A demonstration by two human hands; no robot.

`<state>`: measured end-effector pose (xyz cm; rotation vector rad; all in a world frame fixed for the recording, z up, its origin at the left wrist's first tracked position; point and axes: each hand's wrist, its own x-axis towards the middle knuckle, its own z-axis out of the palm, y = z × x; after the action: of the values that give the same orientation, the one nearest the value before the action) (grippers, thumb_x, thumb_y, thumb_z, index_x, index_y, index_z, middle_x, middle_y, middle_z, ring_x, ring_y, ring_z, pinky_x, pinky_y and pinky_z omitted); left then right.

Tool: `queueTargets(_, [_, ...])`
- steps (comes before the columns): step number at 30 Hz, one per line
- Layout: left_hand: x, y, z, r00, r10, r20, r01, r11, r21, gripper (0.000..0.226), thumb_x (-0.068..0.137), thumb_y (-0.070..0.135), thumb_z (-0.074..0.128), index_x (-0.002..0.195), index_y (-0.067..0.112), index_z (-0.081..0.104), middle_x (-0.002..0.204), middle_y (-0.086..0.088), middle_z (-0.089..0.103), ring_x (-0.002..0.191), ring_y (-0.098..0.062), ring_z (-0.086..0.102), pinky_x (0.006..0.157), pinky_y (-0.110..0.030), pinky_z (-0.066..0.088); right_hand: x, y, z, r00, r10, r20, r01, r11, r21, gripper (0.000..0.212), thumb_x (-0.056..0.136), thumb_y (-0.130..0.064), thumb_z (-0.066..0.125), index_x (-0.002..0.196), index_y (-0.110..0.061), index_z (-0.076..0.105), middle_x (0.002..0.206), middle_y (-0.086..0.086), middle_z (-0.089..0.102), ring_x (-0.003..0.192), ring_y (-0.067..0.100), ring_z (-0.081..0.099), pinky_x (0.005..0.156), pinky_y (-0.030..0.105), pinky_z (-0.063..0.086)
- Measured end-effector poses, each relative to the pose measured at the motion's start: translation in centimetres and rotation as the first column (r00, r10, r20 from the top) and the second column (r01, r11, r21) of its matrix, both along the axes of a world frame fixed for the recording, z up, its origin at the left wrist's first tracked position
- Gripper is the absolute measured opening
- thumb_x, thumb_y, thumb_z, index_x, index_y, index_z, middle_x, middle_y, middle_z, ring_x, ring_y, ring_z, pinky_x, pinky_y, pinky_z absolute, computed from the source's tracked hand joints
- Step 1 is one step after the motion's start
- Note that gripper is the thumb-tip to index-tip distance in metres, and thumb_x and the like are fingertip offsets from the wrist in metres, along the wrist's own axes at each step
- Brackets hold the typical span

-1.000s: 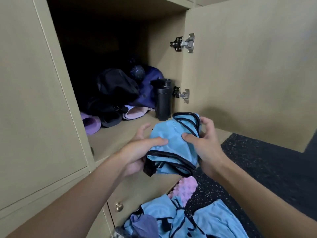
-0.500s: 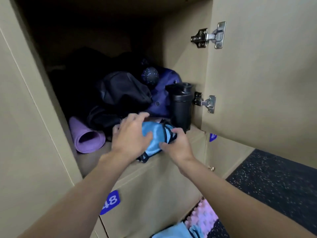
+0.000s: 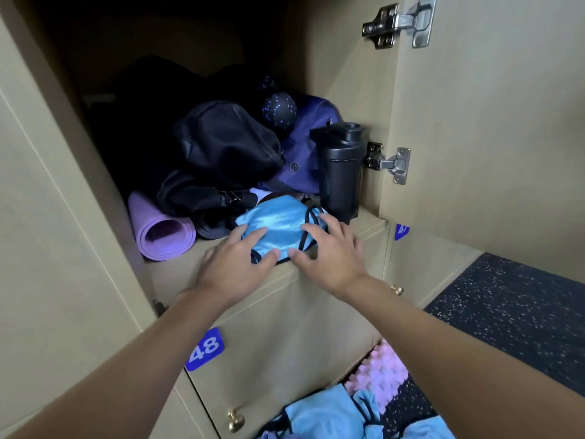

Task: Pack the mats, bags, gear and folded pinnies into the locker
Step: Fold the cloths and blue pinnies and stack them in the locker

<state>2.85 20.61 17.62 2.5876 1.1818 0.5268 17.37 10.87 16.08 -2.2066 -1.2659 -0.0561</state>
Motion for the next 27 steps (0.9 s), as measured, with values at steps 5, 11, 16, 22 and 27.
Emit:
queueTargets(5, [-0.9,-1.1,-0.3,0.999,-0.02,-0.033,0.021,0.999,0.024,0.064,0.095,0.062,0.044,0.152,0.037,0.033,0.164,0.004,0.018,0.147,-0.023,0.026,0.117,-0.042,0.022,-0.5,-2.0,-0.6,0.996,0.063,-0.061,-0.062,0.998,0.007,0.065,0.094,-0.051,0.054,0.151,-0.03,0.032,0.164,-0.003,0.008,0.149,0.02,0.011,0.119,0.041,0.015])
queueTargets(11, [-2.9,-4.2,-0.6,0.998,-0.049,0.04,0.041,0.984,0.175,0.054,0.09,0.05,0.055,0.136,0.023,0.05,0.13,-0.007,0.041,0.125,-0.031,0.04,0.108,-0.043,0.033,-2.1,-6.8,-3.5,0.98,0.157,-0.121,-0.157,0.988,0.013,0.062,0.094,-0.03,0.06,0.149,-0.022,0.033,0.159,0.001,0.022,0.145,0.022,0.024,0.115,0.043,0.027])
queueTargets(16, [-3.1,-8.3,-2.2,0.954,-0.287,0.092,0.272,0.951,0.147,0.037,0.078,0.04,0.05,0.103,0.016,0.063,0.093,0.003,0.048,0.098,-0.024,0.05,0.088,-0.039,0.043,-3.2,-11.2,-9.2,0.953,0.117,-0.281,-0.146,0.986,-0.086,0.05,0.095,-0.022,0.057,0.142,-0.017,0.041,0.142,0.007,0.04,0.123,0.03,0.051,0.106,0.044,0.039])
queueTargets(22, [-3.5,-10.9,-13.6,0.919,-0.331,-0.212,0.264,0.92,-0.291,0.008,0.085,0.026,0.06,0.082,0.026,0.053,0.082,0.0,0.062,0.082,-0.027,0.058,0.075,-0.035,0.049,-4.7,-15.2,-18.0,0.9,0.029,-0.435,-0.146,0.96,-0.238,0.044,0.096,-0.022,0.057,0.138,-0.014,0.046,0.131,0.008,0.049,0.119,0.025,0.051,0.1,0.031,0.038])
queueTargets(27, [-6.9,-9.8,-22.9,0.896,-0.305,-0.323,0.172,0.908,-0.381,0.023,0.083,0.028,0.06,0.105,0.023,0.063,0.109,-0.002,0.061,0.101,-0.027,0.059,0.088,-0.039,0.048,-7.3,-16.1,-23.8,0.822,0.011,-0.57,-0.216,0.931,-0.294,0.043,0.097,-0.021,0.057,0.138,-0.013,0.046,0.128,0.008,0.054,0.113,0.026,0.057,0.09,0.03,0.042])
